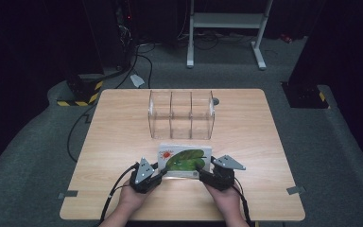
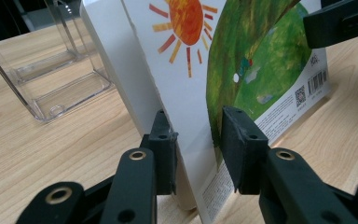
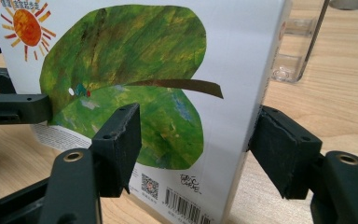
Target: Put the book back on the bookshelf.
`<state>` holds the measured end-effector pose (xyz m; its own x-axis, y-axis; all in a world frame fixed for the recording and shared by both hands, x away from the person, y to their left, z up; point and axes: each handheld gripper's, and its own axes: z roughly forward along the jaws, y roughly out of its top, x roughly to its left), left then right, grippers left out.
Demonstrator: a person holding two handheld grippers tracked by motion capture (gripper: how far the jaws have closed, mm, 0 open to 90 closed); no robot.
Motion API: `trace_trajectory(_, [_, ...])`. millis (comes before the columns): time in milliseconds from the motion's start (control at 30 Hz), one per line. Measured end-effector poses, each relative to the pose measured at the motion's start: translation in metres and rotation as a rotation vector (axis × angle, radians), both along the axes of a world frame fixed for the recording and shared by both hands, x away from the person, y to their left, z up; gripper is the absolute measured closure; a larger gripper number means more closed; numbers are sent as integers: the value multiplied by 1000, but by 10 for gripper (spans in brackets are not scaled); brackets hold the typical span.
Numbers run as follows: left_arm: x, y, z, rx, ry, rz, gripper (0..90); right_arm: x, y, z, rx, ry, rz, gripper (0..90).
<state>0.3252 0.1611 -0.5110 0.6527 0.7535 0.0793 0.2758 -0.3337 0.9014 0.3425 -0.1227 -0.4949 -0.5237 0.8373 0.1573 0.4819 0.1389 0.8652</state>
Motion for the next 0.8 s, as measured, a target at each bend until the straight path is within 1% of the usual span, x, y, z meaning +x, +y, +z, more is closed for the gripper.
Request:
trace_trajectory(133, [1, 0, 0, -4, 5, 2, 665, -1, 0, 0, -5, -7, 0, 341])
trace_trajectory(267, [1, 0, -1, 5, 10, 4, 676, -3, 0, 1, -10, -18, -1, 342])
trace_trajectory(367, [1, -1, -1, 17, 0, 5, 685, -5, 0, 2, -12, -31, -6, 343])
trace_trajectory(500, [1, -1, -2, 13, 3, 5, 685, -7, 0, 2, -20, -41, -5, 344])
trace_trajectory(633, [0, -2, -2, 22, -1, 0, 685, -9, 0, 2, -26, -48, -5, 344])
trace_trajectory(733, [0, -4, -3, 36, -6, -6, 691, -10, -2, 3, -29, -59, -6, 343])
trace_trajectory(800, [0, -5, -3, 41, 0, -6, 692, -11, -3, 4, -32, -65, -9, 344])
